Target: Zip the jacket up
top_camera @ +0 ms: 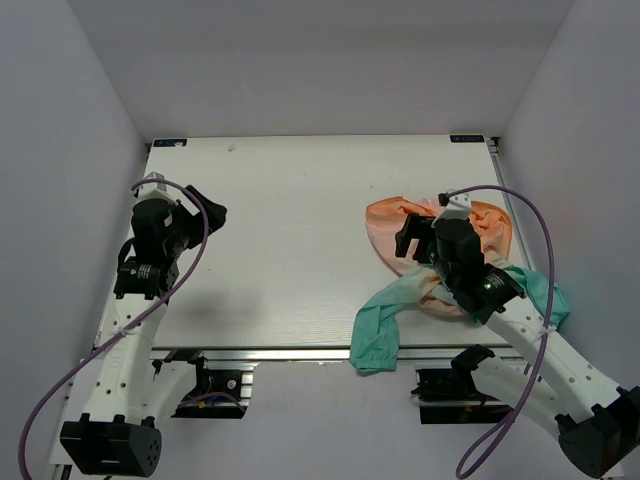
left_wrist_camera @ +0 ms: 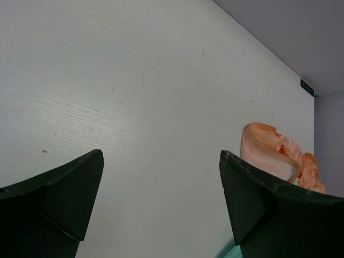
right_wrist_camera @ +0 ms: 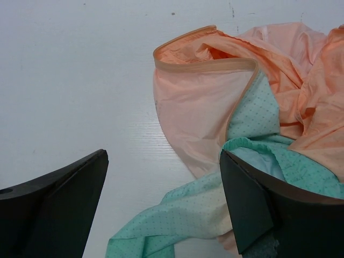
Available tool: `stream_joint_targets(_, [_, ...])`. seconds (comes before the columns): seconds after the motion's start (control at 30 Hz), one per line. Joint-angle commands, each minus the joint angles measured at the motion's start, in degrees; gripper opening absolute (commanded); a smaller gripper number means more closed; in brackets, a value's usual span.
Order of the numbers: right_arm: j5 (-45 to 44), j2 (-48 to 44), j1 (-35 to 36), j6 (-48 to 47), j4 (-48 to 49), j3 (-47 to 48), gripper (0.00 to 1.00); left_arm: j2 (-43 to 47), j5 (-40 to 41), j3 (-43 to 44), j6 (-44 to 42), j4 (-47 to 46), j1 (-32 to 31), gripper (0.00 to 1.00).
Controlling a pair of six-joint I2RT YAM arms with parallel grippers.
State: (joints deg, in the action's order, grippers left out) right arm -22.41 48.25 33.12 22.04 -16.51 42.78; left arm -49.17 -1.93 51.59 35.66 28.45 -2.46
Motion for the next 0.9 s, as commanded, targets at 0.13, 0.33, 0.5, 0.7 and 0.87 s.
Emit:
stream_joint_targets(0.13, [-11.3, -1.3, -1.0, 7.0, -5.0, -0.3, 0.89, -0.4, 0.7, 1.8, 1.2, 1.3, 0.2, 0.98])
stream_joint_targets(0.33, [-3.5, 7.3, -19.3, 11.5, -14.9, 3.4, 0.89, -0.8, -0.3, 1.4, 1.3, 2.1, 0.2, 0.98])
stream_joint_targets(0.5, [2.9, 15.3, -29.5, 10.9, -10.8, 0.6, 0.89, -0.9, -1.1, -0.7, 1.6, 1.4, 0.2, 0.98])
stream_joint_targets(0.7, [2.1, 27.3, -30.9, 12.7, -8.9, 0.4, 0.89, -1.6, -1.3, -0.5, 1.9, 1.9, 0.2, 0.98])
stream_joint_targets(0.87, [0.1, 35.4, -31.3, 12.8, -7.0, -1.1, 0.71, -1.4, 0.3, 0.1, 1.9, 3.6, 0.2, 0.98])
